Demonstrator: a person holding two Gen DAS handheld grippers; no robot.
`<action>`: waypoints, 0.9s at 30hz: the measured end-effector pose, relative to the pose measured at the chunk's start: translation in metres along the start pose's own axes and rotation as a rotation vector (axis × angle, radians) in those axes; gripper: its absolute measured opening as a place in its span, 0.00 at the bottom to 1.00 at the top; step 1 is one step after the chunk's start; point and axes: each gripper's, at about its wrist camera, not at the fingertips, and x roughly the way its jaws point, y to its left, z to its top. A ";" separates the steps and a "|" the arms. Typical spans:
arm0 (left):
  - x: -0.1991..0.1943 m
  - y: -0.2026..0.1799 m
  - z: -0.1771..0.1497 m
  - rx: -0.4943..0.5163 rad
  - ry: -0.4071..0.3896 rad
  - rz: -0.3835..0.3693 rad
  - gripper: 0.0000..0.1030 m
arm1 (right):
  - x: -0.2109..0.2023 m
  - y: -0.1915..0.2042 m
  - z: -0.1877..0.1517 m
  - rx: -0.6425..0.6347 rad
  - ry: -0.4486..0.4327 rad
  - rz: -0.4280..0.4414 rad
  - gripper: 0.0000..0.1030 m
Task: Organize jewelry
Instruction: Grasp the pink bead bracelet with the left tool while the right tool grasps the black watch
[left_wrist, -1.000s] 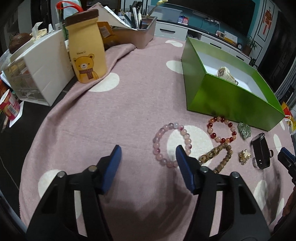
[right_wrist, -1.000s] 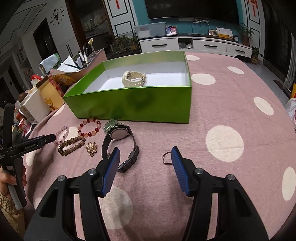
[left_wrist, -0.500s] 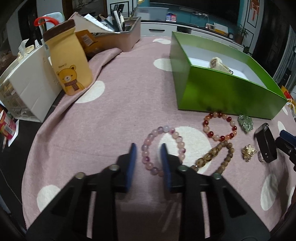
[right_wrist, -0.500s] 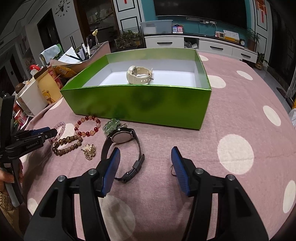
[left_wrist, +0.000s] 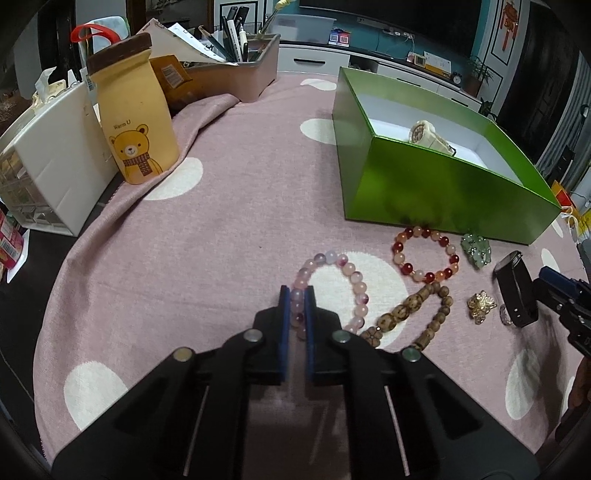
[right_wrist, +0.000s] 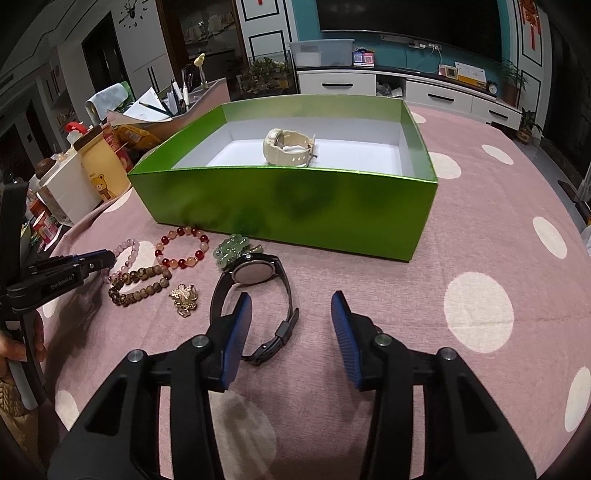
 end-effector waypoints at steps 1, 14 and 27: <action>0.000 0.000 0.000 0.000 0.001 0.003 0.07 | 0.001 0.000 0.001 -0.003 0.003 -0.003 0.41; -0.003 0.005 -0.001 -0.011 -0.021 -0.005 0.07 | 0.025 0.009 0.002 -0.053 0.054 -0.027 0.11; -0.036 -0.005 0.009 0.018 -0.105 -0.035 0.07 | -0.006 0.023 0.012 -0.107 -0.054 -0.029 0.06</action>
